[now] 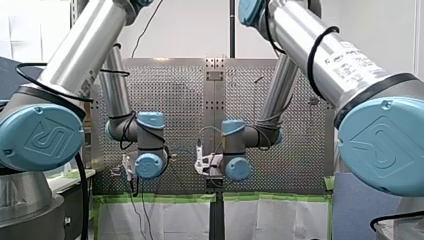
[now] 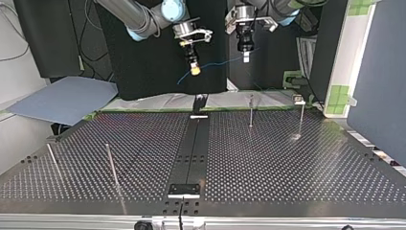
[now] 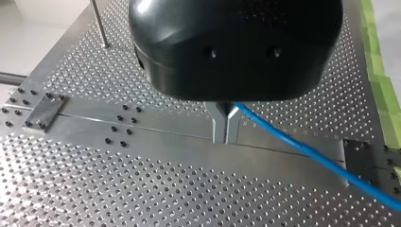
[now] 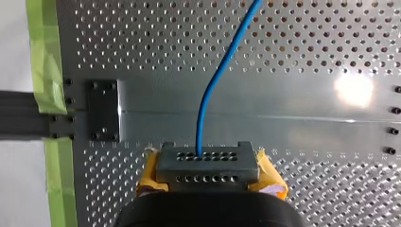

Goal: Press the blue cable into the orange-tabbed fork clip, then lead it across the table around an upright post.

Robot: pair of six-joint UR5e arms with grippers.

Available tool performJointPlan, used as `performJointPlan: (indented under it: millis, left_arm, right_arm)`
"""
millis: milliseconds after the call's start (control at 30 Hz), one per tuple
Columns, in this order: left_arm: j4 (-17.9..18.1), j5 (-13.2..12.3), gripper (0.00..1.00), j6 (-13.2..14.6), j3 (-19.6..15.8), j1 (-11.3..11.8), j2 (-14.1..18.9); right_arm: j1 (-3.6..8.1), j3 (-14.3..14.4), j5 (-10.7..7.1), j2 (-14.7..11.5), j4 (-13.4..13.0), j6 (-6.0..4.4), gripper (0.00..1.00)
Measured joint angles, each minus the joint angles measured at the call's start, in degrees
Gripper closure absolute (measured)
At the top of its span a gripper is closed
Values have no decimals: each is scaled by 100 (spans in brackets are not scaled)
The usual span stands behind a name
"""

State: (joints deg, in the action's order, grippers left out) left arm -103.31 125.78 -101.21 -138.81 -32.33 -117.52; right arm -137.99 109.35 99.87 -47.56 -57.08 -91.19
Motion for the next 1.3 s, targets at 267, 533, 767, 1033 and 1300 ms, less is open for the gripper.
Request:
performJointPlan:
  millis: [267,533,767,1033,1300]
  left_arm:
    - [367,-224,100,-348,320,101,-367]
    - [764,-202,100,-737,699,406,-766]
    - [1062,-145,100,-859,730,596,-1136]
    - [1139,1,100,-932,669,615,-1564]
    - [1458,-273,100,-1012,897,637,-1961]
  right_arm:
    - [22,-359,-74,382,-232,1,100]
    - [97,-656,-77,763,-173,3,100]
    - [156,-844,-81,1114,-23,11,100]
    - [204,-1046,-92,1399,209,29,100]
    - [228,-1264,-164,1416,377,142,100]
